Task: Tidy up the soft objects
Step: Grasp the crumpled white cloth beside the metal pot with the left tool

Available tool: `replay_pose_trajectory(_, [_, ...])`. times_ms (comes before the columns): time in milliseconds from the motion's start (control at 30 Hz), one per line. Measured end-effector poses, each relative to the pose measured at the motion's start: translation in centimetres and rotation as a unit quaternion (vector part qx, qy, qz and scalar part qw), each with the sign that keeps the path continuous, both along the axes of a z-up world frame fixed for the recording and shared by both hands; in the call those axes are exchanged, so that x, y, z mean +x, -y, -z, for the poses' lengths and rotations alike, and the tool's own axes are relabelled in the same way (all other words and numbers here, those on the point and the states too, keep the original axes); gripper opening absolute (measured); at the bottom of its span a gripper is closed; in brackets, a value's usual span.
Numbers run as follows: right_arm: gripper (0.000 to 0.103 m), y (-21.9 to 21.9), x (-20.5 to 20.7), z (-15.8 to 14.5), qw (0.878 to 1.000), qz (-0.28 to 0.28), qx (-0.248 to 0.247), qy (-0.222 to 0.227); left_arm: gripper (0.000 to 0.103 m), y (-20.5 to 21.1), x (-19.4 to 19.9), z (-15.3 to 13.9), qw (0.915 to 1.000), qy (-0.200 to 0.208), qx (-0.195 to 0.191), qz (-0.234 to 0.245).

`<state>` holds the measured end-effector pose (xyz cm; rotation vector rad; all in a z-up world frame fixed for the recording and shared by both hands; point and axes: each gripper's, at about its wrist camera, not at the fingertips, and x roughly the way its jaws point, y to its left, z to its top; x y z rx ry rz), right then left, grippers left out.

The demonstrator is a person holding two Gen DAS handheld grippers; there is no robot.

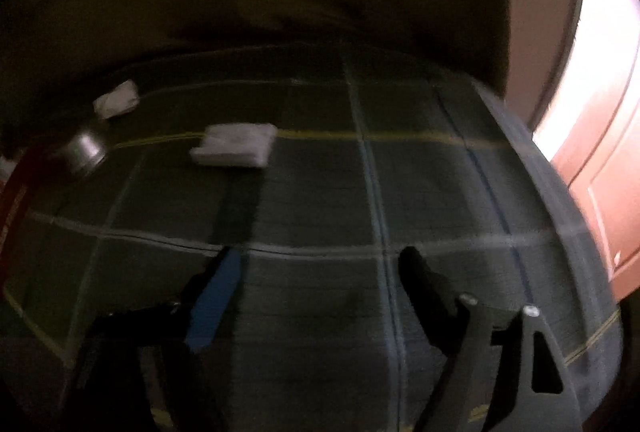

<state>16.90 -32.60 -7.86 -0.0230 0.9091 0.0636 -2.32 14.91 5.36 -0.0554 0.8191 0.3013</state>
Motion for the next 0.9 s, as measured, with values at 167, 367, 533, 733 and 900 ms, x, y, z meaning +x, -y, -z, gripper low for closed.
replay_pose_trajectory(167, [0.085, 1.6, -0.3, -0.3, 0.999, 0.0, 0.048, 0.007, 0.057, 2.2, 6.5, -2.9, 0.9969, -0.01, -0.05, 0.06])
replay_pose_trajectory(367, [0.089, 2.2, -1.3, -0.8, 0.997, -0.023, 0.079, 0.013, 0.057, 5.5, 17.9, -3.9, 0.9923, -0.03, -0.054, 0.107])
replay_pose_trajectory(533, [0.089, 2.4, -1.7, -1.1, 0.994, -0.042, 0.097, 0.018, 0.057, 7.5, 26.9, -1.3, 0.9841, -0.077, -0.076, 0.14])
replay_pose_trajectory(733, [0.09, 2.6, -1.7, -1.5, 0.991, -0.047, 0.124, 0.031, 0.057, 6.8, 35.8, 5.3, 0.9661, -0.154, -0.163, 0.128])
replay_pose_trajectory(900, [0.09, 2.3, -1.5, -1.6, 0.989, -0.052, 0.132, 0.034, 0.057, 5.9, 39.7, 9.3, 0.9525, -0.192, -0.209, 0.111])
